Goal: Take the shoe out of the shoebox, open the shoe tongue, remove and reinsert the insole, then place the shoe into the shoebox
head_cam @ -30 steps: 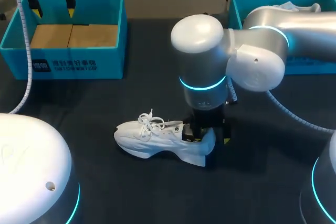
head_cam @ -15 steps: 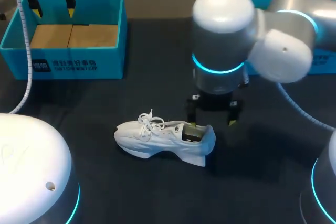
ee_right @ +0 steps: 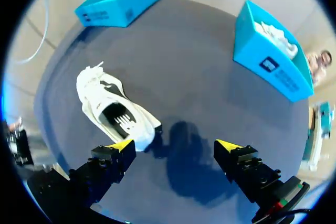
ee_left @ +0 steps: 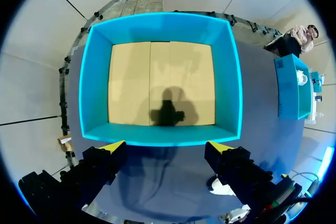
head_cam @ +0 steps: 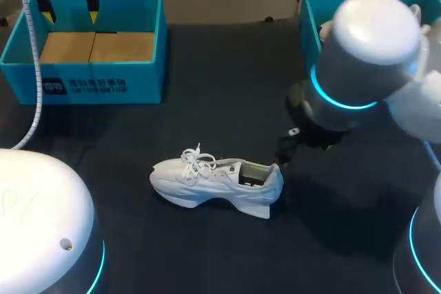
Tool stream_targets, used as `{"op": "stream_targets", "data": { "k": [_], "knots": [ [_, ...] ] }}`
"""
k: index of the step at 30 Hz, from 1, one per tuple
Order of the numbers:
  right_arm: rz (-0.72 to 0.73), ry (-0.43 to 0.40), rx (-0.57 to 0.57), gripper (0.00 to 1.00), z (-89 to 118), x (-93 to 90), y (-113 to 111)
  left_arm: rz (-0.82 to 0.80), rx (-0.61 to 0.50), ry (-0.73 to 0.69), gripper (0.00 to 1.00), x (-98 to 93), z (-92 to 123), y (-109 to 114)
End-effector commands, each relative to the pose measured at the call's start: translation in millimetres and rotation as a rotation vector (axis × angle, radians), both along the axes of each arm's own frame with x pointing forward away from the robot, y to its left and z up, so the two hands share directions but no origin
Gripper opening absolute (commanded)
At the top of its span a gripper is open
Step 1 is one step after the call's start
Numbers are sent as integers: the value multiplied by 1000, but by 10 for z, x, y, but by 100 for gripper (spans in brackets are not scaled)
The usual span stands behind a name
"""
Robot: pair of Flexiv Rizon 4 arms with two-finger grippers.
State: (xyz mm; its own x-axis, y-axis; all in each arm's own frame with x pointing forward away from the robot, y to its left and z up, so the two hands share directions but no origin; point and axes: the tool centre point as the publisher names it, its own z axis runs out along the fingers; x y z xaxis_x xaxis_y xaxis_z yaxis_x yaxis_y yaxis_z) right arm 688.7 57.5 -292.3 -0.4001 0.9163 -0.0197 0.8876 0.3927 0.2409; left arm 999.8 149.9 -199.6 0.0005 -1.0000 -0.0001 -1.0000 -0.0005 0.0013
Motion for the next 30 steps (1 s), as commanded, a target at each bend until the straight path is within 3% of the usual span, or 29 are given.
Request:
{"op": "stream_targets", "data": {
  "k": [1, 15, 19, 22, 28, 30],
  "knots": [
    [246, 108, 416, 100, 48, 27, -385, 0, 0, -1, 100, 1, -2, 0],
    [270, 103, 415, 100, 51, 14, -403, 0, 0, -1, 100, 1, -2, 0],
    [412, 33, 597, 100, -30, 56, -524, 0, 0, -1, 100, 1, -2, 0],
    [526, 3, 669, 100, -55, 65, -560, 0, 0, -1, 100, 1, -2, 0],
    [715, -95, 732, 100, 1, 50, -573, 0, 0, -1, 100, 1, -2, 0],
    [742, -110, 707, 100, -10, 61, -565, 0, 0, -1, 100, 1, -2, 0]
  ]
}}
